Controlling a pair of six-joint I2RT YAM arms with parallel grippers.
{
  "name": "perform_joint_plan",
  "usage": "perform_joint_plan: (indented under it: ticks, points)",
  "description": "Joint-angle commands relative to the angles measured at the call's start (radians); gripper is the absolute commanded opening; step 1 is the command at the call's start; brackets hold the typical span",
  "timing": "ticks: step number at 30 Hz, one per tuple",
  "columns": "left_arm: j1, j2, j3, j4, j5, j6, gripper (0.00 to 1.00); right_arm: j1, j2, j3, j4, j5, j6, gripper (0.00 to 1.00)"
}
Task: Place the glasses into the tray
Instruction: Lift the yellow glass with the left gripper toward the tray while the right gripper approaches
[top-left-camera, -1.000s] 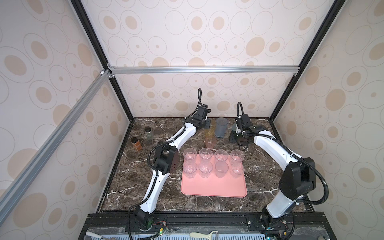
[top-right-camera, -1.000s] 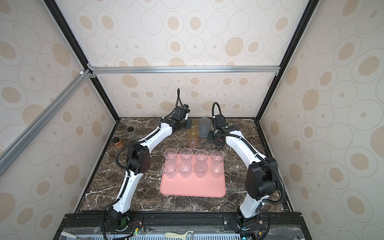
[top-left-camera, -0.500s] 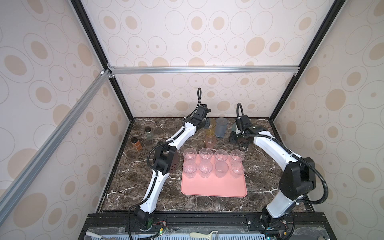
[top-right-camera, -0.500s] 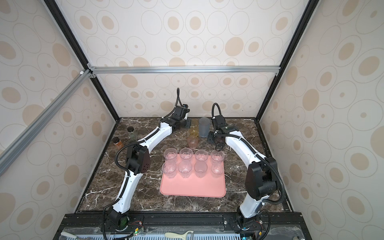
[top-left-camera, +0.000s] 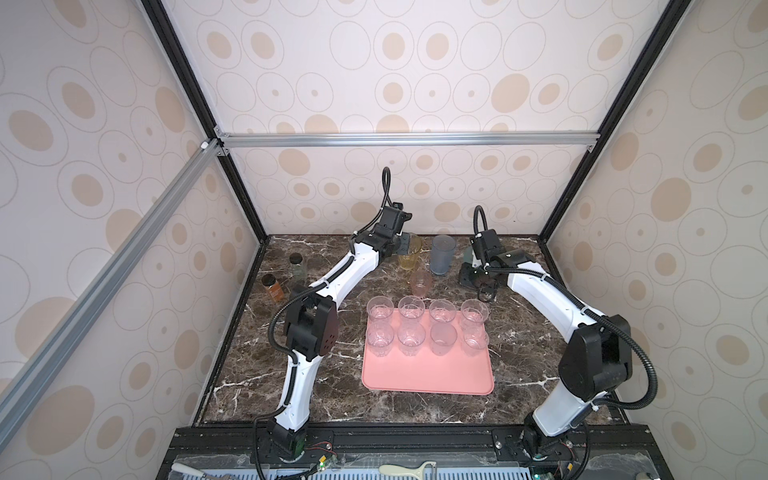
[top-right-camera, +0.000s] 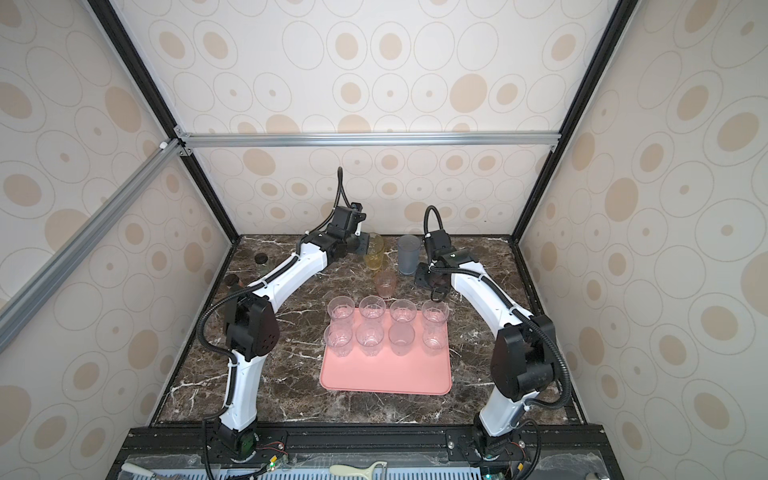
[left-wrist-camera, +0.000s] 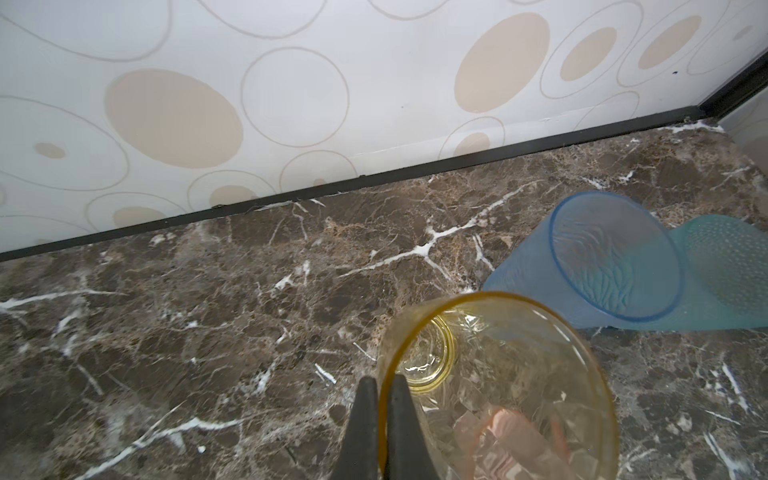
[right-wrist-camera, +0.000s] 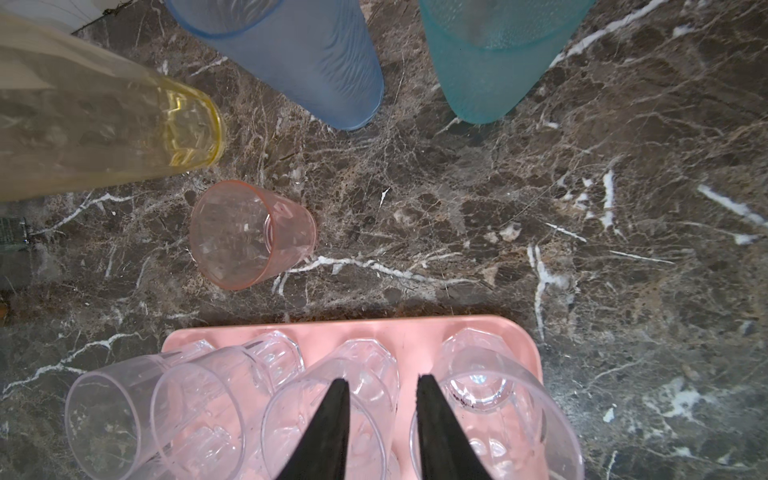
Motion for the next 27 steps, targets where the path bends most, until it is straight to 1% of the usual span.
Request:
perform_joint_plan:
  ticks: [1,9,15,21,27]
  points:
    - [0.012,-0.105,-0.094,0.103,-0.036,0.026,0.00,0.012,-0.043,0.015,-0.016,0.000,0.019,0.30]
    - [0.015,-0.315,-0.426,0.334,-0.085,0.011,0.00,0.080,-0.036,0.081,-0.025,0.018,0.036,0.30]
    - [0.011,-0.434,-0.626,0.452,-0.141,-0.037,0.00,0.161,-0.029,0.133,-0.023,0.081,0.054,0.29]
    - [-0.020,-0.549,-0.793,0.561,-0.216,-0.097,0.00,0.275,-0.036,0.146,0.070,0.199,0.054,0.29]
    - [-0.076,-0.636,-0.887,0.637,-0.301,-0.103,0.00,0.366,-0.006,0.212,0.107,0.278,0.028,0.31]
